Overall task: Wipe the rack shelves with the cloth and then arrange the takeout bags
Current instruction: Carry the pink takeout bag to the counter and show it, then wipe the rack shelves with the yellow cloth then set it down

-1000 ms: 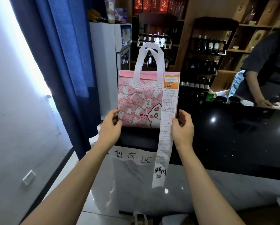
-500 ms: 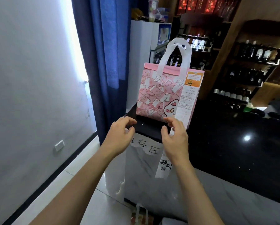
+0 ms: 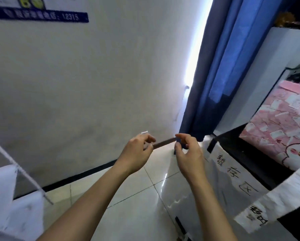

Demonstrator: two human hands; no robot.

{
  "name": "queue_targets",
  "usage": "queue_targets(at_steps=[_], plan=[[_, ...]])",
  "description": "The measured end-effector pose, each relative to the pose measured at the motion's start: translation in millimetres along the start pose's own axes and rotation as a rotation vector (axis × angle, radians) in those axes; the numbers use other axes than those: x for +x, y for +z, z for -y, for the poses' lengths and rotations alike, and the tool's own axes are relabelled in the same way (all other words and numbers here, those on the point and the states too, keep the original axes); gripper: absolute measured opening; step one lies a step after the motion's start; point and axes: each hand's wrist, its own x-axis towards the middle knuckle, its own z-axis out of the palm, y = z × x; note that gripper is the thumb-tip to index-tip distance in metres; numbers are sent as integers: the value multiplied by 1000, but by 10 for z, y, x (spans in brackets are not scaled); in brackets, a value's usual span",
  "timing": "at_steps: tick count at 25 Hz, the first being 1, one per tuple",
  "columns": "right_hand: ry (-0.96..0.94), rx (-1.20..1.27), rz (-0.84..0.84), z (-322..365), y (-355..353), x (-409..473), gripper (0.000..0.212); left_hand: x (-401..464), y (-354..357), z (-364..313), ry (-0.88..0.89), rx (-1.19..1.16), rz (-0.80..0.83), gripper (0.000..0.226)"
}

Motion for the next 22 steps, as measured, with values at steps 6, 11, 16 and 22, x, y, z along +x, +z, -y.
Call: queue_targets(at_steps=[6, 11, 16, 22], plan=[[-189, 77, 262, 692, 1237, 372, 32, -38, -932, 805, -187, 35, -243, 19], [-320, 103, 394, 1262, 2151, 576, 30, -37, -1585, 1340, -287, 50, -413, 18], [-366, 182, 550, 1617, 2945, 579, 33, -202, -2058, 1760, -382, 80, -528, 18], [-479, 242, 801, 1997, 3856, 703, 33, -275, -2464, 2176, -536, 90, -711, 20]])
